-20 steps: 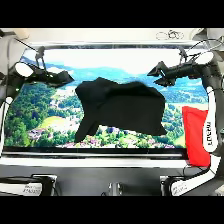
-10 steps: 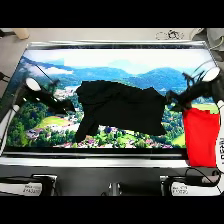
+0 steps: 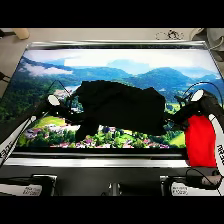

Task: Fold the shirts.

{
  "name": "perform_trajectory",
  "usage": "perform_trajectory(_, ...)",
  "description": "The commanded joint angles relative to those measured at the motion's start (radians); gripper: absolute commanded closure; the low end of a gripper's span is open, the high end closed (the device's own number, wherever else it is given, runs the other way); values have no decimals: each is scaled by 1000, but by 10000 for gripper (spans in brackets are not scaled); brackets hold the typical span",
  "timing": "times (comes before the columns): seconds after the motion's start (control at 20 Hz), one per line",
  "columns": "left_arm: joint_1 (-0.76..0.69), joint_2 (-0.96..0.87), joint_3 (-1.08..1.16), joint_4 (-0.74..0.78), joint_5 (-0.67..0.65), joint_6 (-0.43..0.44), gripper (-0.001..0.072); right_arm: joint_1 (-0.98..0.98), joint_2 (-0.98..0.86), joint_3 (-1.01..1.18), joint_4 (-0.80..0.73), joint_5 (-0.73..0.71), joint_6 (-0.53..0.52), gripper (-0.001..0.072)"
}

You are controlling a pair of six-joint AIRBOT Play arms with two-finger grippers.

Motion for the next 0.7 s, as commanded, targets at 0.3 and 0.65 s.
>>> perform_trajectory(0.3,-18,97,-5,-11,38,8,679,1,-121,-37,154,-160,6,395)
perform_trajectory(0.65,-14,426,231,346,17,-87,683,1,68,241,183,-41,-93,697)
